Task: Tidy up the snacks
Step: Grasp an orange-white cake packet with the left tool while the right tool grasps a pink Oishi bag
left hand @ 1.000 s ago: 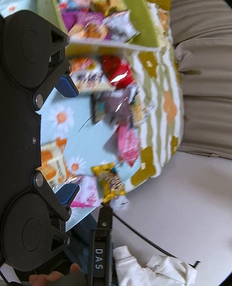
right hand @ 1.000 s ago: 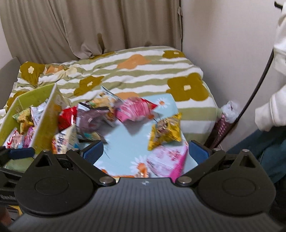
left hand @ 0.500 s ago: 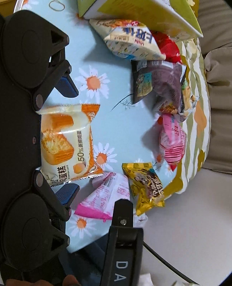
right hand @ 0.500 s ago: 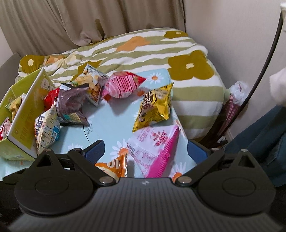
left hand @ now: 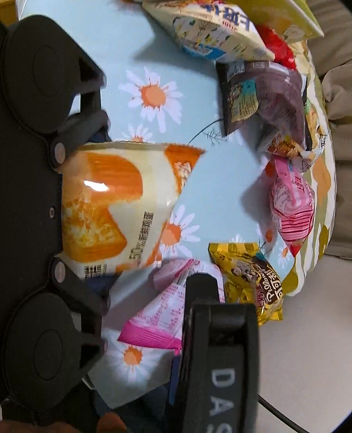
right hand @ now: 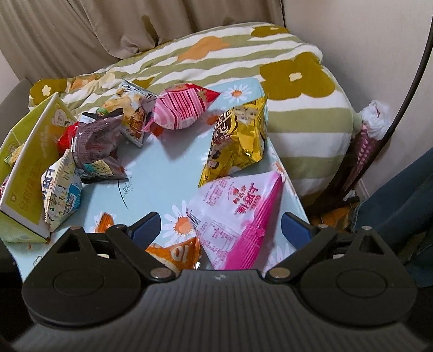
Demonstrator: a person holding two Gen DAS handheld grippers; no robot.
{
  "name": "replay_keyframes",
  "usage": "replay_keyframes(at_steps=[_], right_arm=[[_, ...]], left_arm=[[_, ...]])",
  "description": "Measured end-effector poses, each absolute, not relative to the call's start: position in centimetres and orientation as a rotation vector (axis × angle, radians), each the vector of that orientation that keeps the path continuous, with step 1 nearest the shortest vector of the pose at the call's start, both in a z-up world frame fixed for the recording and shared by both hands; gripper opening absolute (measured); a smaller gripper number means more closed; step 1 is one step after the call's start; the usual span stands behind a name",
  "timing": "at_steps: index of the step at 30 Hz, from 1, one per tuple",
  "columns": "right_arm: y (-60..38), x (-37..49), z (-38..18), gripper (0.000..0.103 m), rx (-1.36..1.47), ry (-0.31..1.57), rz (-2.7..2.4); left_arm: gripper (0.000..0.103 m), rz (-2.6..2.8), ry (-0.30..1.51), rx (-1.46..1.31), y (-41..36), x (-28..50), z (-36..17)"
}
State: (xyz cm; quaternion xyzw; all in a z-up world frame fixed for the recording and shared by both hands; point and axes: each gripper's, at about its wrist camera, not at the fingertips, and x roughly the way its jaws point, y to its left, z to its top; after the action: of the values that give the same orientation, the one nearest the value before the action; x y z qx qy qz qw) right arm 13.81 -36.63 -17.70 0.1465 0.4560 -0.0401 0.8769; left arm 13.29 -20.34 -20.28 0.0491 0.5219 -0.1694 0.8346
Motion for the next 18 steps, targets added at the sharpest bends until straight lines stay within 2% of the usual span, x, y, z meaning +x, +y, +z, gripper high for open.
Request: replay_keyframes(at_steps=[18], right_arm=[[-35.2,17.1,-20.1,0.103,0.281,0.968,-0.137]], left_arm=[[0.075,-0.316,1.077,0.062,-15.8,15.3,-19.0]])
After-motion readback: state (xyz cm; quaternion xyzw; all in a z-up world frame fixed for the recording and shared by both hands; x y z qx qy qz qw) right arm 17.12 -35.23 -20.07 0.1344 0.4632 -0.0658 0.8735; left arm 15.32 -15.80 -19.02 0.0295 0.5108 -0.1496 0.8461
